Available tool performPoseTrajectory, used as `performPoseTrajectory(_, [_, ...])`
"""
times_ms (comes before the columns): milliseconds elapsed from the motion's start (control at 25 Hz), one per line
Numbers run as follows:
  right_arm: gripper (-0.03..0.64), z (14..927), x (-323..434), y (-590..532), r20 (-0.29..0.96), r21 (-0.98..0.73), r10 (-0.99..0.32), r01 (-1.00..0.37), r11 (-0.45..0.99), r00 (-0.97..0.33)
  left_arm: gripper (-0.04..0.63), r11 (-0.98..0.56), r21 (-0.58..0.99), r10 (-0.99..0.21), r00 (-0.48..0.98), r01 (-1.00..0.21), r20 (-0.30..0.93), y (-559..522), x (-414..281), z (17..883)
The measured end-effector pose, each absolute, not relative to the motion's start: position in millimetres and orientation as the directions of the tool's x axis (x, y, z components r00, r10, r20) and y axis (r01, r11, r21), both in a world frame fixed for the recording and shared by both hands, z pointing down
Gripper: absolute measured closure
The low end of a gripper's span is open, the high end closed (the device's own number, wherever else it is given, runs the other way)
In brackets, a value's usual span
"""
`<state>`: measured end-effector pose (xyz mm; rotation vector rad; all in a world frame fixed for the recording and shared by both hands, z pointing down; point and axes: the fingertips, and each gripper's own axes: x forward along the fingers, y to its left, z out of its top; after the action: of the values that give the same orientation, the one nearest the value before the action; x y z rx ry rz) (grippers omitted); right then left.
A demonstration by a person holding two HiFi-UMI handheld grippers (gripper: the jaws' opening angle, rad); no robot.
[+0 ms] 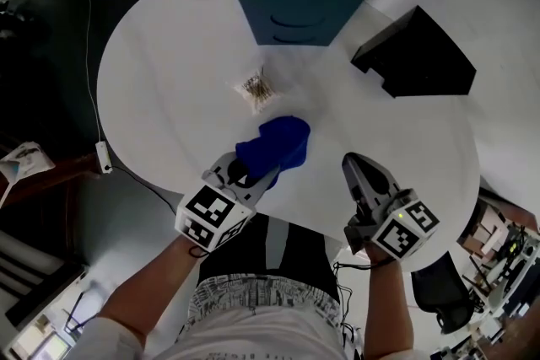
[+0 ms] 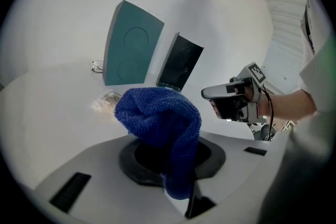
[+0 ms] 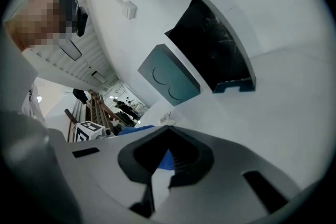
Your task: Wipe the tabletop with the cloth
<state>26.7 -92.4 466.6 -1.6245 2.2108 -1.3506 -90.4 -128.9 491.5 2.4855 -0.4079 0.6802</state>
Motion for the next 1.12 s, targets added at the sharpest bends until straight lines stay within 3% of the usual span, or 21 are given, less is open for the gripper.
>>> performPoseTrajectory(440, [0.609, 477, -10, -113, 0.421, -0.69, -0.772, -0.721, 0.069, -0.477, 0.506, -0.808, 0.381, -0.121, 0.76, -0.449, 0.638, -134, -135, 525])
performPoseTrajectory(1120, [0.609, 486, 57, -71, 0.423, -0.704, -0.818, -0.71, -0.026, -0.389, 0.506, -0.841, 0.415, 0.019, 0.746, -0.348, 0.665, -98, -72, 534])
